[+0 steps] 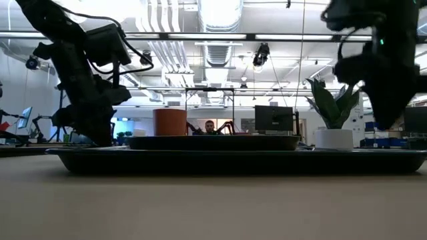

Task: Pick and place plate/cup/fork/spoon on tray
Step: Adjust the black tray to the center of the table

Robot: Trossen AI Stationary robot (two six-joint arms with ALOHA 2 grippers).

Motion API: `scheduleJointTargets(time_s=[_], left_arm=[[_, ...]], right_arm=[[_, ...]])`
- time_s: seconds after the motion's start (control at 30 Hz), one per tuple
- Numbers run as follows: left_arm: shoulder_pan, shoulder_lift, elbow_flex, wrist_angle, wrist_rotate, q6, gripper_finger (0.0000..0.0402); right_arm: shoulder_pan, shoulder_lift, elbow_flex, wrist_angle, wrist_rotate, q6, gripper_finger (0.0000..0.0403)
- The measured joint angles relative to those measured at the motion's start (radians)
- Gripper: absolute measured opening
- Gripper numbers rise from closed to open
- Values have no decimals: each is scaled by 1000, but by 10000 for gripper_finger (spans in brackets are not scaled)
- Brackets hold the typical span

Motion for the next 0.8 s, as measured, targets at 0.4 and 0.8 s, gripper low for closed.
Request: scheduleJointTargets(time_s=[0.4, 0.8], left_arm=[[0, 0, -2, 0, 22, -1, 0], [2, -1, -2, 0, 22, 0, 0]], right_arm=[[0, -92, -238, 142, 2, 136, 8], [1, 13, -249, 340, 28, 155, 8]])
